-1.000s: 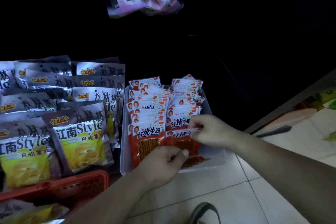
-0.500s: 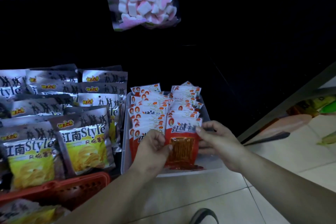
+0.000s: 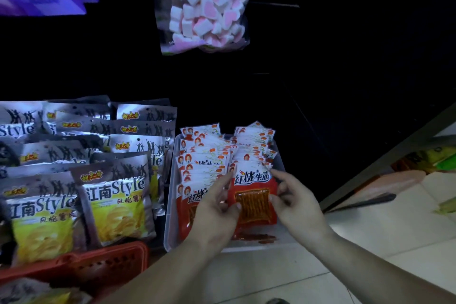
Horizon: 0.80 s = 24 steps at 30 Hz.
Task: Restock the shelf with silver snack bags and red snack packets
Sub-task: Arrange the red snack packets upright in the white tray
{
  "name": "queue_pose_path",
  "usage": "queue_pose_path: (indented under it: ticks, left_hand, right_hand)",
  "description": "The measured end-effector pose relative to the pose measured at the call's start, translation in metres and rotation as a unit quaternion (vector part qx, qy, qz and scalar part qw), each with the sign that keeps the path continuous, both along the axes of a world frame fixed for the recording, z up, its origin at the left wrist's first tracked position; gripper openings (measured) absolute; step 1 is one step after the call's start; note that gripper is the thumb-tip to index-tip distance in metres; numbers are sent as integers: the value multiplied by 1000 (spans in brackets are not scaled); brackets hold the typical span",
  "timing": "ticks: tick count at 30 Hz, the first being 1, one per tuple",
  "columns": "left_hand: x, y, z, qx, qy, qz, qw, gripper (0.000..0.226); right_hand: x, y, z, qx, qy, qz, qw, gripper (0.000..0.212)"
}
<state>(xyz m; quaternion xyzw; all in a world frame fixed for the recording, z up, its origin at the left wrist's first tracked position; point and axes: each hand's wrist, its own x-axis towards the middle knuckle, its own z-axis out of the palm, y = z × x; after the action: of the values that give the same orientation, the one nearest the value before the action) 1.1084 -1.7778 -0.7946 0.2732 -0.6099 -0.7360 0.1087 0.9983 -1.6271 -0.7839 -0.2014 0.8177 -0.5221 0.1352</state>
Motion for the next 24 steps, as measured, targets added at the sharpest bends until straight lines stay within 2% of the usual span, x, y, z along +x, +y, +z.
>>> queue_pose_path:
  ticks: [3, 6, 9, 15, 24]
  left_hand:
    - [-1, 2, 4, 5, 28, -13, 1000, 71]
    - [-1, -8, 2, -11, 2, 11, 1000, 69]
    - [1, -16, -2, -2, -33, -37, 999, 57]
    - [17, -13, -6, -34, -47, -88, 994, 65]
    - [16, -6, -9, -75, -4, -88, 993, 83]
  right_hand:
    - [2, -1, 2, -11, 7, 8, 1000, 68]
    - [0, -4, 11, -29, 4, -25, 999, 63]
    - [-1, -6, 20, -49, -28, -43, 997, 60]
    - [8, -2, 12, -9, -104, -16, 994, 48]
    - [5, 3, 9, 5, -104, 21, 994, 76]
